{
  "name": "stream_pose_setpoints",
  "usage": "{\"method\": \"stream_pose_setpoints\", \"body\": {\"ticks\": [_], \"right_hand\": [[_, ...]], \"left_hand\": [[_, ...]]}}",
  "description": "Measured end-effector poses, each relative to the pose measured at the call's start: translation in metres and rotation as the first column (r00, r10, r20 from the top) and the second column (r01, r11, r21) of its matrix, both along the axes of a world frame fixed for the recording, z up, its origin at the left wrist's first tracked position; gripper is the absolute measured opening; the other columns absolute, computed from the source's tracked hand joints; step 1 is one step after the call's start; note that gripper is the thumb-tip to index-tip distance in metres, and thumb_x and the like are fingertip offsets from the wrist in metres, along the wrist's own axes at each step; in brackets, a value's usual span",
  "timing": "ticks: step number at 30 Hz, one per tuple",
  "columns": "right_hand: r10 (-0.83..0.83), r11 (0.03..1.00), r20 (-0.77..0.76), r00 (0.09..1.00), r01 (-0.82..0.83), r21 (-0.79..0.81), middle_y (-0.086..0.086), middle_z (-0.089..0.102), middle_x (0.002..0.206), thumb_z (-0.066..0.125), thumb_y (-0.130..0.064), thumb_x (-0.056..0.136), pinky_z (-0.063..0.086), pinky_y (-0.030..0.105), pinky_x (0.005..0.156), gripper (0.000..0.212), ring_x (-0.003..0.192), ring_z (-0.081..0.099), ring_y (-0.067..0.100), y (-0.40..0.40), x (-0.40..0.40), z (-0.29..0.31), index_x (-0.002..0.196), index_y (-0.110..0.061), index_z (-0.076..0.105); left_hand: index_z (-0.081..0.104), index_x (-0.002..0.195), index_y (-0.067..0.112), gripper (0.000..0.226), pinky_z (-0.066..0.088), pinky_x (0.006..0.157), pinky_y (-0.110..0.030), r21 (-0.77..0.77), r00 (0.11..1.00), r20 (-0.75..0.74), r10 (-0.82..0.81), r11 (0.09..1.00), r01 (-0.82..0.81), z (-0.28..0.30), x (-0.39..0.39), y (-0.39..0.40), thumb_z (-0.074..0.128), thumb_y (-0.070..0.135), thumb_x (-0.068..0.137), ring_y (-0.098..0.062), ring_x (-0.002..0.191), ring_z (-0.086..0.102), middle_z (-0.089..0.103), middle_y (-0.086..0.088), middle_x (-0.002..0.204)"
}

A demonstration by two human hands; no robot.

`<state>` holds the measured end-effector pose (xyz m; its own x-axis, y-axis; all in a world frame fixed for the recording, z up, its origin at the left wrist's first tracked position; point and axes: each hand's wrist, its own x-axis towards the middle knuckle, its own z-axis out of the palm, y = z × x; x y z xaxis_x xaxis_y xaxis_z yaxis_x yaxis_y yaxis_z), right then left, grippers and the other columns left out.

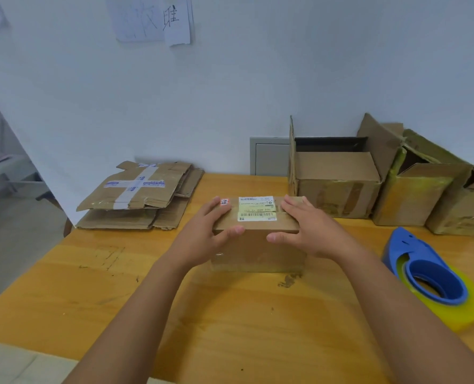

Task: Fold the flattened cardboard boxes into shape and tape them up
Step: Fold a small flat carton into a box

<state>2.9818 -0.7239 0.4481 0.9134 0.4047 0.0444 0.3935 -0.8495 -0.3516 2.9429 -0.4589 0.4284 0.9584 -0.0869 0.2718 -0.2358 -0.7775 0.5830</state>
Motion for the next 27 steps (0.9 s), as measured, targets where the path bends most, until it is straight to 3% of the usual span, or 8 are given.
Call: {"method": "stream_pose_setpoints", "body": {"ticks": [3, 6, 11, 21, 27], "right_hand": [[0.023, 0.999, 0.001, 1.0, -0.023, 0.032, -0.017, 0.007, 0.166, 0.04, -0.095, 0.06, 0.022, 0.046, 0.12, 0.121, 0.153, 0.0, 0.011, 0.009, -0.002, -0.001, 0.16, -0.032, 0.015], [0.033, 0.996, -0.018, 0.999, -0.032, 0.079, -0.016, 0.008, 0.166, 0.043, -0.095, 0.058, 0.019, 0.045, 0.121, 0.123, 0.154, 0.002, 0.014, 0.018, 0.001, -0.005, 0.16, -0.032, 0.016], [-0.033, 0.996, 0.003, 0.999, 0.032, 0.079, -0.021, 0.005, 0.165, 0.04, -0.1, 0.053, 0.022, 0.045, 0.12, 0.127, 0.154, 0.01, 0.017, -0.003, 0.008, -0.014, 0.159, -0.036, 0.014], [-0.073, 0.995, 0.018, 0.997, 0.071, 0.076, -0.018, 0.014, 0.165, 0.043, -0.096, 0.057, 0.027, 0.039, 0.118, 0.122, 0.149, 0.023, 0.013, -0.015, -0.005, -0.015, 0.159, -0.033, 0.021], [-0.049, 0.995, 0.01, 0.999, 0.048, 0.082, -0.021, 0.001, 0.166, 0.06, -0.078, 0.076, 0.027, 0.042, 0.118, 0.108, 0.152, 0.016, 0.013, -0.017, -0.001, -0.013, 0.161, -0.031, 0.011]], "left_hand": [[0.043, 0.148, 0.032, 0.094, 0.034, 0.103, -0.025, -0.018, 0.999, -0.004, 0.033, 0.999, -0.033, -0.002, -0.007, 0.007, 0.046, 0.086, 0.071, -0.002, 0.14, 0.028, 0.024, 0.015, 0.16], [0.042, 0.149, 0.032, 0.089, 0.037, 0.111, -0.036, -0.013, 0.997, -0.018, 0.074, 0.997, -0.074, -0.001, -0.009, 0.012, 0.049, 0.08, 0.075, -0.007, 0.143, 0.028, 0.023, 0.013, 0.161], [0.039, 0.151, 0.031, 0.089, 0.028, 0.103, -0.024, -0.037, 1.0, -0.002, 0.03, 0.999, -0.03, -0.001, -0.001, -0.01, 0.048, 0.079, 0.076, -0.008, 0.144, 0.026, 0.019, 0.013, 0.162], [0.042, 0.149, 0.033, 0.102, 0.033, 0.098, -0.024, 0.004, 1.0, -0.005, -0.009, 1.0, 0.009, 0.003, 0.0, -0.017, 0.04, 0.092, 0.066, -0.006, 0.139, 0.031, 0.024, 0.016, 0.16], [0.039, 0.151, 0.028, 0.091, 0.033, 0.101, -0.024, -0.037, 1.0, 0.008, 0.017, 0.999, -0.017, 0.001, -0.001, -0.031, 0.049, 0.078, 0.075, -0.009, 0.142, 0.028, 0.018, 0.012, 0.162]]}}
